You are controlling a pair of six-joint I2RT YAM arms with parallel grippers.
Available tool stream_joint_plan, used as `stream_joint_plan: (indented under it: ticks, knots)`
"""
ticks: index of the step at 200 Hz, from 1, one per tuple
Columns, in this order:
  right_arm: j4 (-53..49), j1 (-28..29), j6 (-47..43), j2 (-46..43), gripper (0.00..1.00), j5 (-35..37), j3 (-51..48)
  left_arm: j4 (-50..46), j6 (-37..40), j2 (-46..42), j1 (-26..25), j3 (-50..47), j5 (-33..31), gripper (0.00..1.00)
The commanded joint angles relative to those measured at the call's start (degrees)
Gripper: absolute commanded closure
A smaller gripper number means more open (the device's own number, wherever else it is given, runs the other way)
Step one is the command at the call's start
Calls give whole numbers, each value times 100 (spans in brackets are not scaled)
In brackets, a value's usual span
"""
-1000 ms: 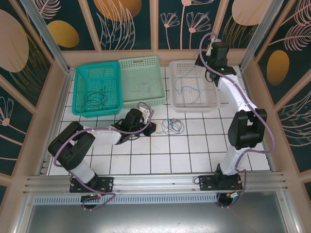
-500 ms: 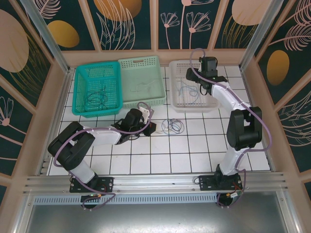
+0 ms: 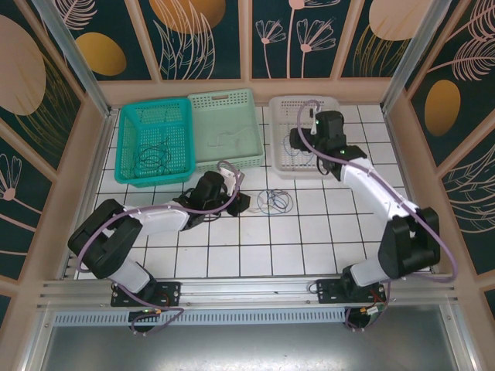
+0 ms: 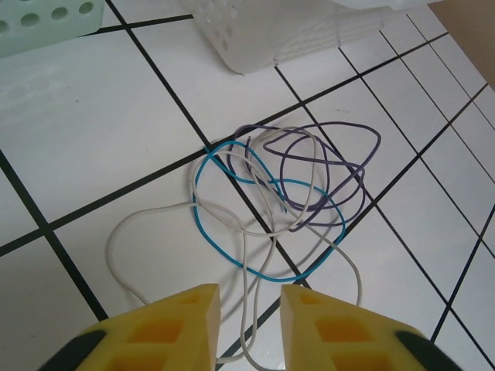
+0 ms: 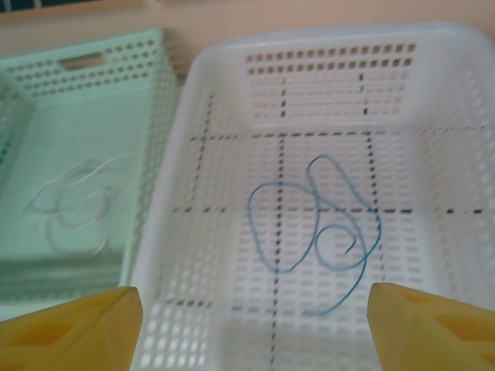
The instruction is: Untangle the cables
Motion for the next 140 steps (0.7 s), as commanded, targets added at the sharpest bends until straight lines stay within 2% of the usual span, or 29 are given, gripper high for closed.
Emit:
stream_joint_plan:
  ticks: [1,20,45,73,103,140]
  knots:
    - [-64,-6,250,-592,23,-133,-471,-445,516,-228,-17,133,217,66]
    - [-91,14,437,-951,23,-503,-797,-827,954,-367,-36,150,289,56]
    - [-168,81,568,-1210,25,-1034,-1067,-1226,1423,-458,-96,199,237,49]
    - [-24,166,717,-1413,26,-1067,-1392,-1562,1881,-267,-336,369,-33,42]
    - [56,184,766,-1495,26,-1155,-1575,-1698,2130,136,-633,683,-343,39]
    - [-46,210,920,-1546,26,-1203,-1821,-1707,2399,353,-727,887,-433,38]
